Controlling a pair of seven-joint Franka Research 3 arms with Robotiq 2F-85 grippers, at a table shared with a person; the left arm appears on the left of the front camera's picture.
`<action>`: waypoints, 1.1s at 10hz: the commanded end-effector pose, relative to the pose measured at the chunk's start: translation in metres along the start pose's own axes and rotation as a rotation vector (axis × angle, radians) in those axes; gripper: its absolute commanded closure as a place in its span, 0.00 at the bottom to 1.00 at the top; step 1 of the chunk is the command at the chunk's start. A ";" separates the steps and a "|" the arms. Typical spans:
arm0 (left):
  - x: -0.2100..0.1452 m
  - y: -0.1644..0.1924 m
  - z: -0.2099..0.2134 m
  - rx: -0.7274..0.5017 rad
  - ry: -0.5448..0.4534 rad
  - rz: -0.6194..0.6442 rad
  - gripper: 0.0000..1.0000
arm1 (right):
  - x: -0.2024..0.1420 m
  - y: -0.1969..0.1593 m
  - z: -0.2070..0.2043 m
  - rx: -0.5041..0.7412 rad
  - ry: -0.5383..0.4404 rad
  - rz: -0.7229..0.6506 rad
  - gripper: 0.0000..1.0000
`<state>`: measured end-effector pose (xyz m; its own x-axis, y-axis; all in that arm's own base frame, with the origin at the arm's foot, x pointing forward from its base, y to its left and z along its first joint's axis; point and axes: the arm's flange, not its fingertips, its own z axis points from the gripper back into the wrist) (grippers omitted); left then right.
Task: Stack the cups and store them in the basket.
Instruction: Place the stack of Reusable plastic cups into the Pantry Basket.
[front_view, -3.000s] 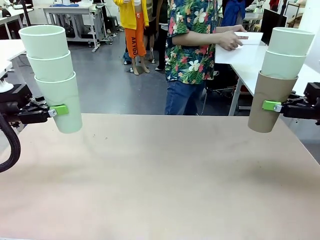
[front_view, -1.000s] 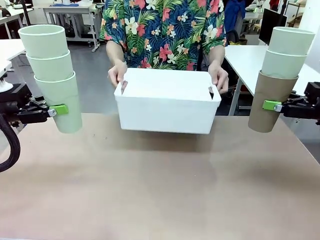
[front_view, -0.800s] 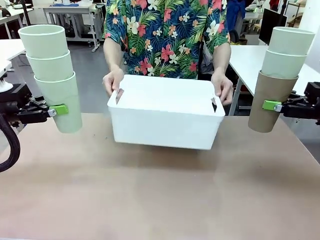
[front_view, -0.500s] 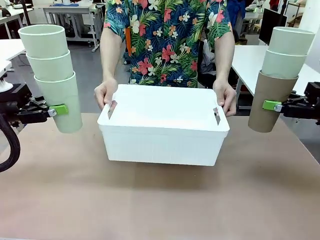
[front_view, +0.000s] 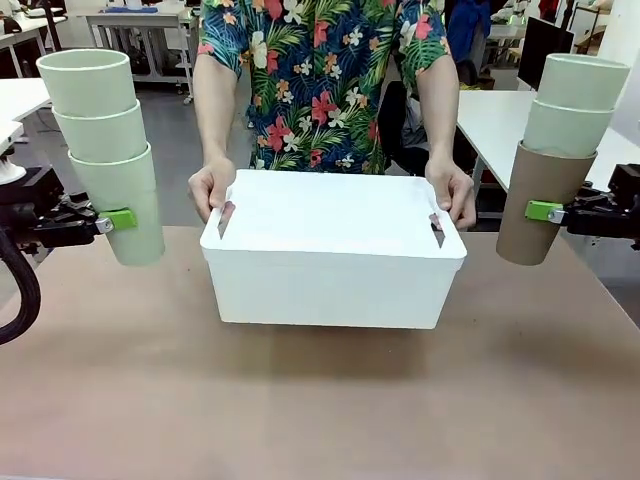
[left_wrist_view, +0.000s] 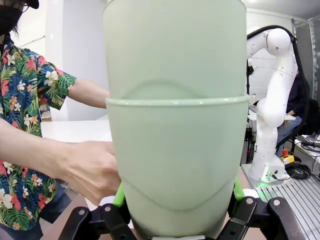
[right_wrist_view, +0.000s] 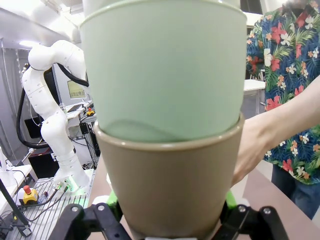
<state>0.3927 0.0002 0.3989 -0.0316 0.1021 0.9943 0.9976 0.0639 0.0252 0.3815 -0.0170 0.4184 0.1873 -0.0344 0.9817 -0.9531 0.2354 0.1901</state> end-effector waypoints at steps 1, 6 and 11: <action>0.004 -0.001 -0.001 -0.001 -0.004 -0.012 0.14 | 0.002 0.001 0.000 0.002 0.002 0.006 0.14; 0.004 -0.001 -0.001 -0.001 -0.004 -0.012 0.14 | 0.002 0.001 0.000 0.002 0.002 0.006 0.14; 0.004 -0.001 -0.001 -0.001 -0.004 -0.012 0.14 | 0.002 0.001 0.000 0.002 0.002 0.006 0.14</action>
<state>0.3927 0.0002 0.3989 -0.0316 0.1021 0.9943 0.9976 0.0639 0.0252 0.3815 -0.0170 0.4184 0.1873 -0.0344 0.9817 -0.9531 0.2354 0.1901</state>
